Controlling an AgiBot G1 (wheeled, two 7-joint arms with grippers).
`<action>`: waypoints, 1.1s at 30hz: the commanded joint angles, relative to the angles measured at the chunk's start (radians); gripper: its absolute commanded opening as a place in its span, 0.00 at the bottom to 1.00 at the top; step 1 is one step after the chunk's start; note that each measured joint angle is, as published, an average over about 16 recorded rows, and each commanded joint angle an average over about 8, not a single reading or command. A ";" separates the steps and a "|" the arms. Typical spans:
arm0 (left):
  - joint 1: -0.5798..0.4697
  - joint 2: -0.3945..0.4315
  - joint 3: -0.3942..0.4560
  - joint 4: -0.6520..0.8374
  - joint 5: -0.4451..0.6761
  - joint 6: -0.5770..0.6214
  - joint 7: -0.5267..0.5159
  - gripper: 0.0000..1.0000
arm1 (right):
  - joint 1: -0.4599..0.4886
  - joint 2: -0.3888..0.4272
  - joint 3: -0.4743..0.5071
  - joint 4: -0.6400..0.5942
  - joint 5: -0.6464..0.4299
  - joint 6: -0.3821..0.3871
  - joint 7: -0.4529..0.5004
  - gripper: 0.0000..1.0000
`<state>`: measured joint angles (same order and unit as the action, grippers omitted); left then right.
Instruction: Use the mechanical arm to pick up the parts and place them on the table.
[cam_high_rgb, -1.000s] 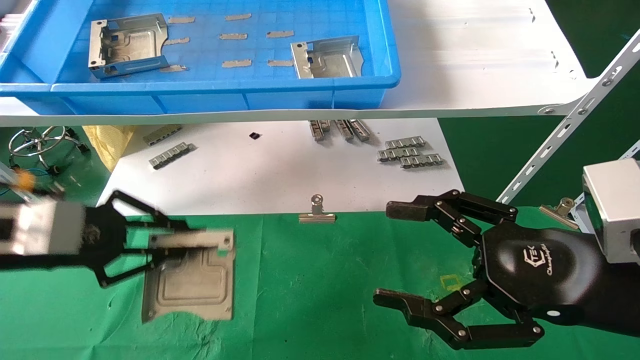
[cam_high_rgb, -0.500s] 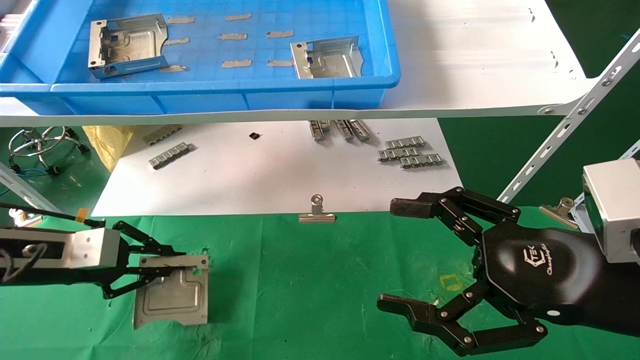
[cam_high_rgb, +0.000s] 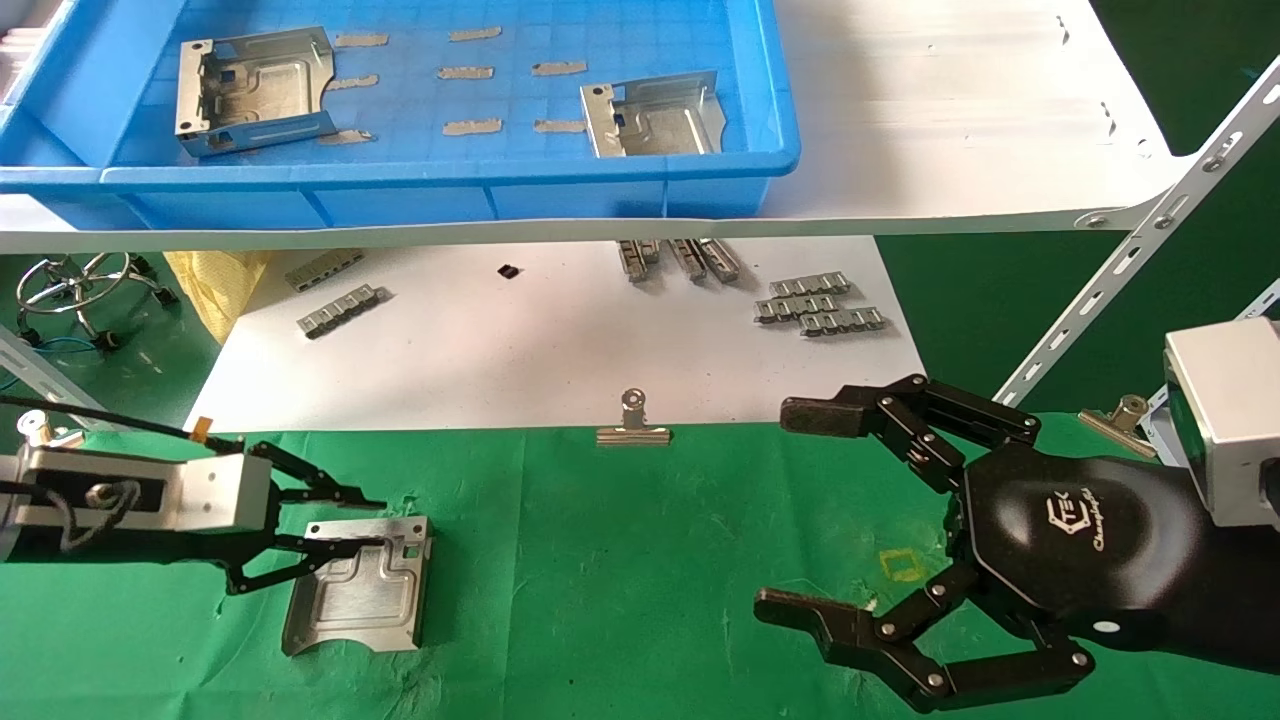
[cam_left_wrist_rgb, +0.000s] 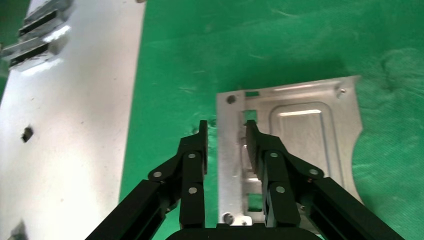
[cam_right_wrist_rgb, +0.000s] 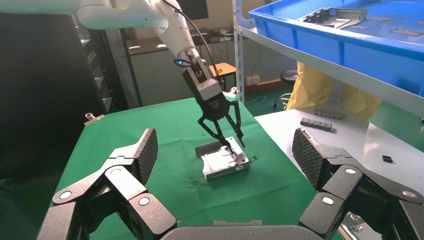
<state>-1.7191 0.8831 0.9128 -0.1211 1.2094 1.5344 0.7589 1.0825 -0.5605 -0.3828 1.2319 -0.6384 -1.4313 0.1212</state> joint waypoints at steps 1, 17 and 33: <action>-0.008 0.004 0.000 0.019 -0.001 0.007 0.003 1.00 | 0.000 0.000 0.000 0.000 0.000 0.000 0.000 1.00; 0.015 0.011 -0.082 0.176 -0.119 0.034 -0.200 1.00 | 0.000 0.000 0.000 0.000 0.000 0.000 0.000 1.00; 0.079 -0.020 -0.133 0.023 -0.148 0.027 -0.262 1.00 | 0.000 0.000 0.000 0.000 0.000 0.000 0.000 1.00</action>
<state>-1.6378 0.8625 0.7783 -0.1021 1.0604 1.5610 0.4948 1.0823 -0.5603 -0.3827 1.2316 -0.6382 -1.4310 0.1212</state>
